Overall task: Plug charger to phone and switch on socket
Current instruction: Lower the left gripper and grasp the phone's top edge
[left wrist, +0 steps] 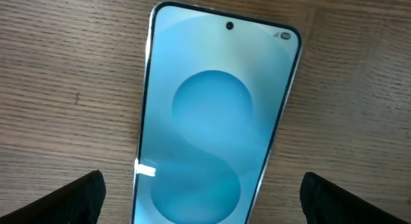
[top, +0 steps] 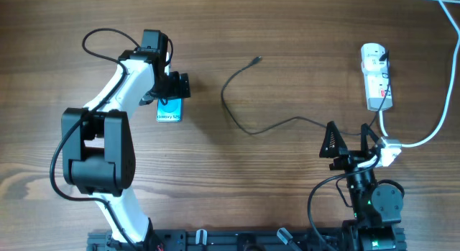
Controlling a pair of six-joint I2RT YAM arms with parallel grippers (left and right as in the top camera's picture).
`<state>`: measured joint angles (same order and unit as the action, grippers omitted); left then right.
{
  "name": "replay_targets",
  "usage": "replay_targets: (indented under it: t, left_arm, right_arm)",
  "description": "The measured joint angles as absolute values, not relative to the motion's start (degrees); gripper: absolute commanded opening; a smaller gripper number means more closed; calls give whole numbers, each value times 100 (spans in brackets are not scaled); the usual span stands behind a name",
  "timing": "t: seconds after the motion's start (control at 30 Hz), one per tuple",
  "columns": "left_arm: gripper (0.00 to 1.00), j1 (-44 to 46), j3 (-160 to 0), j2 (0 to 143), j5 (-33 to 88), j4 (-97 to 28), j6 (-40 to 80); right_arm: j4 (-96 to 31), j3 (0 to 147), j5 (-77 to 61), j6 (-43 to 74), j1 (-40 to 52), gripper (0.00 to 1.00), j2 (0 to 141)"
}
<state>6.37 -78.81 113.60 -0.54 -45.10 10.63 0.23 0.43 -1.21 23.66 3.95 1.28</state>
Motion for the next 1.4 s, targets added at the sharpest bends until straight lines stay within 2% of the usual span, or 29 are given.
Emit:
replay_targets:
  t: [0.2,0.63,0.8,1.2,1.3,1.4]
  left_arm:
    - [89,637,-7881,11371,-104,-4510,1044]
    - [88,637,-7881,11701,-102,-4359,757]
    - [79,637,-7789,11701,-119,-3972,701]
    - [72,637,-7769,11695,-97,-4066,281]
    - [66,637,-7769,11681,-62,-4178,290]
    - [72,637,-7769,11668,-25,-4222,388]
  right_arm:
    - [25,45,-121,2366,395,100,128]
    - [23,45,-121,2366,395,100,128]
    - [23,45,-121,2366,395,100,128]
    - [23,45,-121,2366,395,100,128]
    - [23,45,-121,2366,395,100,128]
    - [23,45,-121,2366,395,100,128]
